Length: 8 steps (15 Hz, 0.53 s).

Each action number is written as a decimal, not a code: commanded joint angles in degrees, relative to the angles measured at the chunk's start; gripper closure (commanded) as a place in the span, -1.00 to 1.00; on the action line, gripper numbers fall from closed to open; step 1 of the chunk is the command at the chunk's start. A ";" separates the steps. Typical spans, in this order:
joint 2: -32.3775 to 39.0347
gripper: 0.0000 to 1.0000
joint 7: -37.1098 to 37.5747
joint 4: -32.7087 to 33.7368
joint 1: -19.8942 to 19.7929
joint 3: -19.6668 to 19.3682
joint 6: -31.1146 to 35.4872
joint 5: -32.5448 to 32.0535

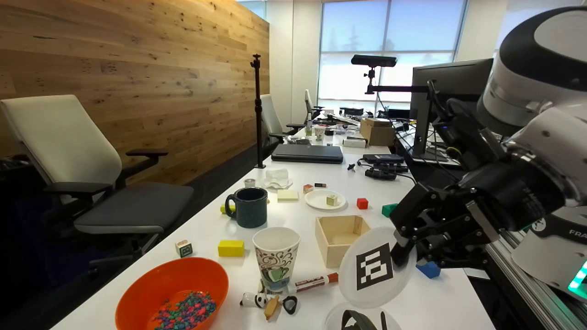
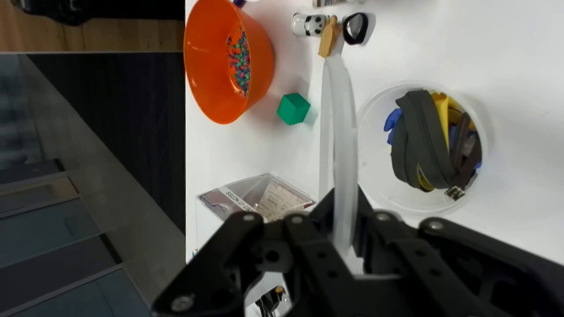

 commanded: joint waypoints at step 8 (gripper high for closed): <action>15.07 0.97 3.97 2.56 9.36 -9.37 -13.06 -7.32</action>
